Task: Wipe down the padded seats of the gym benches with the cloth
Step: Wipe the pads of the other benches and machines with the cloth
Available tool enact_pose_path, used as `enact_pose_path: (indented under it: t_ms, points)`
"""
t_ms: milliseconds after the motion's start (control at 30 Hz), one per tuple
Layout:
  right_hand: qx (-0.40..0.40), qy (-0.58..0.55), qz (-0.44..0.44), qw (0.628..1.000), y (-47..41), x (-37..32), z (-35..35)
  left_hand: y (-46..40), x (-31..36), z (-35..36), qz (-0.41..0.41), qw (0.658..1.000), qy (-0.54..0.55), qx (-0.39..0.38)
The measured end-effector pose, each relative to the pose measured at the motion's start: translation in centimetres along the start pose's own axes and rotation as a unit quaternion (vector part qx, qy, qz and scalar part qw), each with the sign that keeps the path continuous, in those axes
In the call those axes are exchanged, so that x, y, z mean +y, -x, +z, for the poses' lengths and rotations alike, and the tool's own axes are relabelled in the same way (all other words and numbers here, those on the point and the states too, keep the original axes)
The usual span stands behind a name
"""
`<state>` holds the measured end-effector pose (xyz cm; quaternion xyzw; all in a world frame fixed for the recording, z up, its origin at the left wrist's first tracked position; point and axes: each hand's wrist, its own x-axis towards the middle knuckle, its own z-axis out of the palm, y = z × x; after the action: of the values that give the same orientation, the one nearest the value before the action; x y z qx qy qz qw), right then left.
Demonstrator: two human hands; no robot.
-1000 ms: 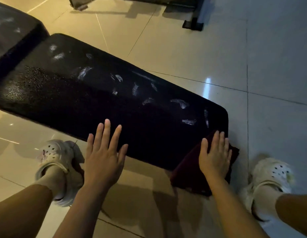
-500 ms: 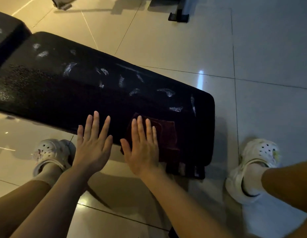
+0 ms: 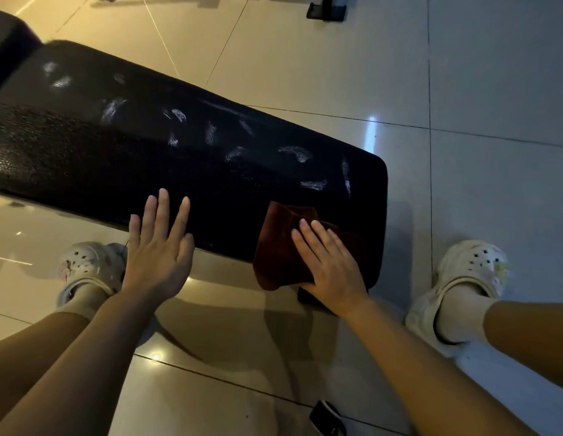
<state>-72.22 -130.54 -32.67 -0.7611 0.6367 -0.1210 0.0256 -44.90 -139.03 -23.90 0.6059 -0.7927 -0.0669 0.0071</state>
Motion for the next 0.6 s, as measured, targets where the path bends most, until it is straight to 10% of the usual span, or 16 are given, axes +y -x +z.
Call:
enact_pose_path:
  t_ms: [600]
  points:
    - [0.003,-0.091,-0.012,0.996,-5.0,-8.2,0.0,0.4,0.4,-0.3,0.006,0.998,0.053,0.042]
